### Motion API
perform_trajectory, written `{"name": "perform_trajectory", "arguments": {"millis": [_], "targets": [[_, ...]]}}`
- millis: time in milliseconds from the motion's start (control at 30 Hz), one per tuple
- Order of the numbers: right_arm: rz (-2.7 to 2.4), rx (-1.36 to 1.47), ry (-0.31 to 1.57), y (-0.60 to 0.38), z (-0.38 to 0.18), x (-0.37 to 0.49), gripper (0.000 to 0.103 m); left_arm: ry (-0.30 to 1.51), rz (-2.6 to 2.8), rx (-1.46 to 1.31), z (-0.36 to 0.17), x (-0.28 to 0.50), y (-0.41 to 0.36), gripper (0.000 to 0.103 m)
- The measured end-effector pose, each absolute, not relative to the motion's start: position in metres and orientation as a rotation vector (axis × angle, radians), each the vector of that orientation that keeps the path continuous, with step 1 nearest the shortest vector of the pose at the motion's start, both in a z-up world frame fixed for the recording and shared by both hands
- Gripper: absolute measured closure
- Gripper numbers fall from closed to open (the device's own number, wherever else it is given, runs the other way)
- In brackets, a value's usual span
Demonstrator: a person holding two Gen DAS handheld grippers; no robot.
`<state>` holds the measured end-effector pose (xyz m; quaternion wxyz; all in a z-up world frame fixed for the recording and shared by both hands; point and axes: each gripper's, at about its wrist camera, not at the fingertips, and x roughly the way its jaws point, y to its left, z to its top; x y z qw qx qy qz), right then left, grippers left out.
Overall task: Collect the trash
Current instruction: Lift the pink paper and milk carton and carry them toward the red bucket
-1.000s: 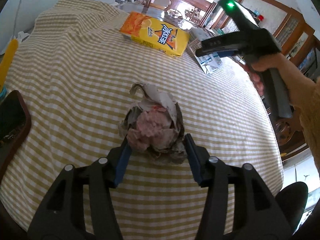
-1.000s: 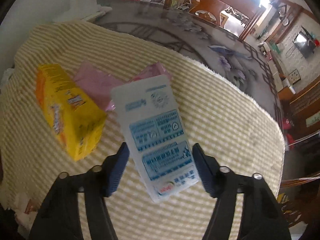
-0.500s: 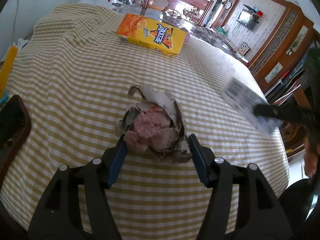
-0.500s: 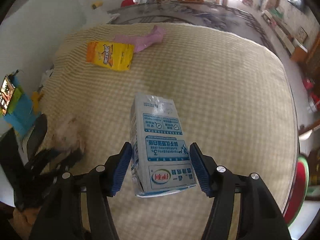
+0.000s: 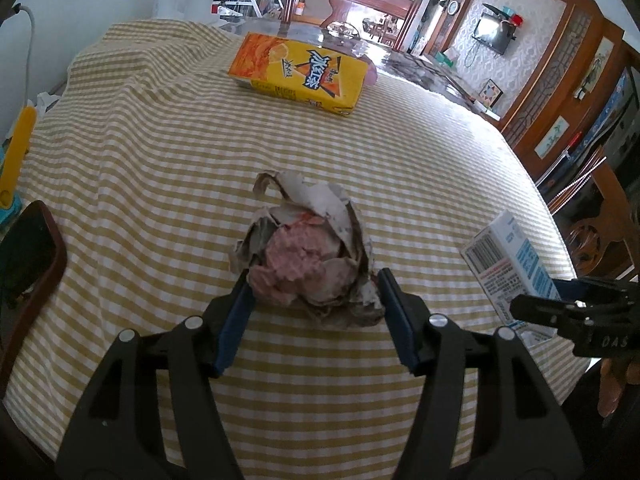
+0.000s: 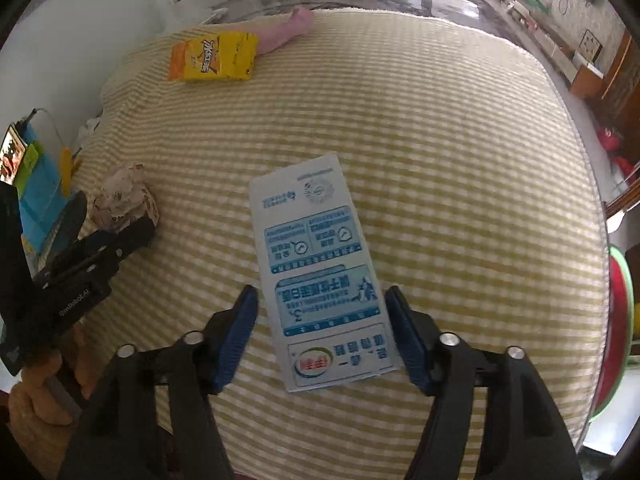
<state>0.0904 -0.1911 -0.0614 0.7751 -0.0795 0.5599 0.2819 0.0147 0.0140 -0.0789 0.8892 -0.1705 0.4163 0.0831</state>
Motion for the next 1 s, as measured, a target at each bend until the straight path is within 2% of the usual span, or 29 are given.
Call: {"name": "perform_trajectory", "arguments": {"millis": [33,100,133,167,200,300,667,1000], "targets": [[0.61,-0.171,1.211,-0.19,-0.061,0.09,0.034,0.862,0.178,-0.357,-0.079,0.014,0.015,0.046],[0.612,-0.164,1.214,-0.189,-0.061,0.09,0.034,0.853,0.186,-0.385,-0.079,0.012,0.019,0.057],[0.614,-0.165,1.212,-0.189,-0.061,0.089,0.036,0.849,0.186,-0.413,-0.079,0.011,0.023,0.059],[0.617,-0.165,1.207,-0.189,-0.061,0.089,0.044,0.845,0.185,-0.428,-0.079,0.01,0.026,0.063],[0.622,-0.162,1.203,-0.19,-0.06,0.088,0.047,0.839,0.183,-0.451,-0.079,0.009,0.029,0.067],[0.62,-0.139,1.19,-0.193,-0.059,0.087,0.047,0.826,0.19,-0.451,-0.076,0.008,0.03,0.071],[0.614,-0.06,1.085,-0.219,-0.025,0.075,0.048,0.805,0.198,-0.452,-0.062,-0.004,0.03,0.073],[0.601,0.059,1.006,-0.275,0.0,0.06,0.047,0.744,0.127,-0.32,-0.015,-0.002,-0.026,0.073]]}}
